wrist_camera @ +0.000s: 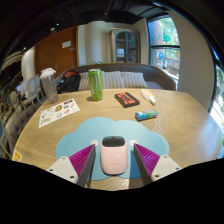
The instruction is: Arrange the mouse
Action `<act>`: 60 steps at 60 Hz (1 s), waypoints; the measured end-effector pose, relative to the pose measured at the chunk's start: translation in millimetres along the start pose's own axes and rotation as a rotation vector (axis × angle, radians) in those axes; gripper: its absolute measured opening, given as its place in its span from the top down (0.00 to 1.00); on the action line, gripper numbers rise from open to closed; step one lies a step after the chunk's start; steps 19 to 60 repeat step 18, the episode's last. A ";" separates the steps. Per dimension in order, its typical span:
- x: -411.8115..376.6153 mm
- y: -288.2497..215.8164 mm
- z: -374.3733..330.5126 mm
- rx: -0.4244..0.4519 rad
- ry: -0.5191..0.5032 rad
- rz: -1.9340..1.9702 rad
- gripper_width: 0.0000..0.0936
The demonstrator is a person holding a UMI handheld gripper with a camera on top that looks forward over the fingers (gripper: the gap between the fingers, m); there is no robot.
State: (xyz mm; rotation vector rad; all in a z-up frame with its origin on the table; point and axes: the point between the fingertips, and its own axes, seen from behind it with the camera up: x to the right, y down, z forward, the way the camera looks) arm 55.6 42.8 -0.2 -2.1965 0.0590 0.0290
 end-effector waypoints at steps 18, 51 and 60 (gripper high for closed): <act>-20.1 12.5 -100.8 0.197 -0.006 0.012 0.10; -20.1 12.5 -100.8 0.197 -0.006 0.012 0.10; -20.1 12.5 -100.8 0.197 -0.006 0.012 0.10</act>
